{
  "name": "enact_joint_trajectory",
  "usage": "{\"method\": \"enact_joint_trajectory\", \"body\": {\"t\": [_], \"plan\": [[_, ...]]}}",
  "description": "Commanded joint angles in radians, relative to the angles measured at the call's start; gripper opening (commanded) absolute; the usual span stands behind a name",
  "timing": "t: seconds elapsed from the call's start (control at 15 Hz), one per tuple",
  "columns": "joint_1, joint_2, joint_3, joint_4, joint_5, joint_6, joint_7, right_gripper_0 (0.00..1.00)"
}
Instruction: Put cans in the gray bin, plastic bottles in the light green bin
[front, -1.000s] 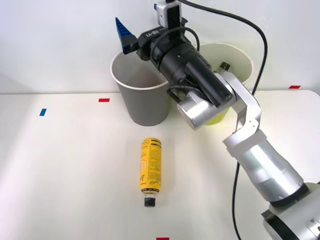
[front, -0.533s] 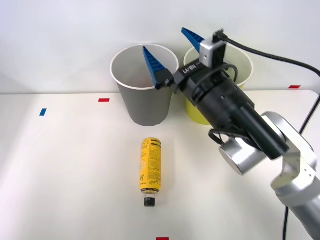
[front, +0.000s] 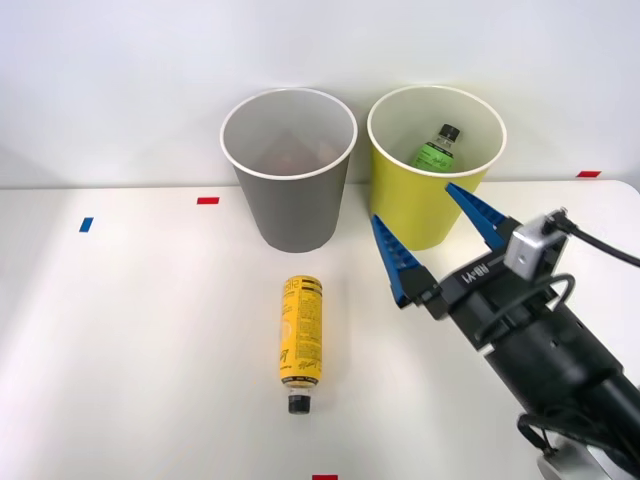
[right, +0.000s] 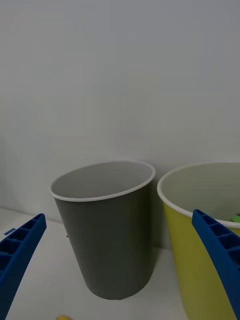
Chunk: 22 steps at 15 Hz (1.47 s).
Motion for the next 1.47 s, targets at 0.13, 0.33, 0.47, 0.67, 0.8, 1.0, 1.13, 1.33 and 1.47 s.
{"method": "enact_joint_trajectory", "body": {"t": [0.13,0.33,0.47,0.67,0.8,1.0,1.13,1.33,1.47], "plan": [[0.255,0.052,-0.084,-0.011,-0.005,-0.150,0.000,1.00],[0.373,0.098,-0.133,-0.011,-0.022,-0.156,0.000,1.00],[0.453,0.151,-0.158,-0.011,-0.022,-0.153,0.000,1.00],[0.536,0.221,-0.161,-0.011,-0.014,-0.134,0.009,1.00],[0.549,0.253,-0.161,-0.011,-0.010,-0.100,0.013,1.00],[0.522,0.313,-0.176,0.008,0.010,-0.056,0.009,1.00],[0.459,0.342,-0.189,0.122,0.073,-0.162,-0.003,1.00],[0.422,0.407,-0.224,0.246,0.211,-0.288,-0.059,1.00],[0.462,0.437,-0.236,0.268,0.306,-0.346,-0.148,1.00]]}}
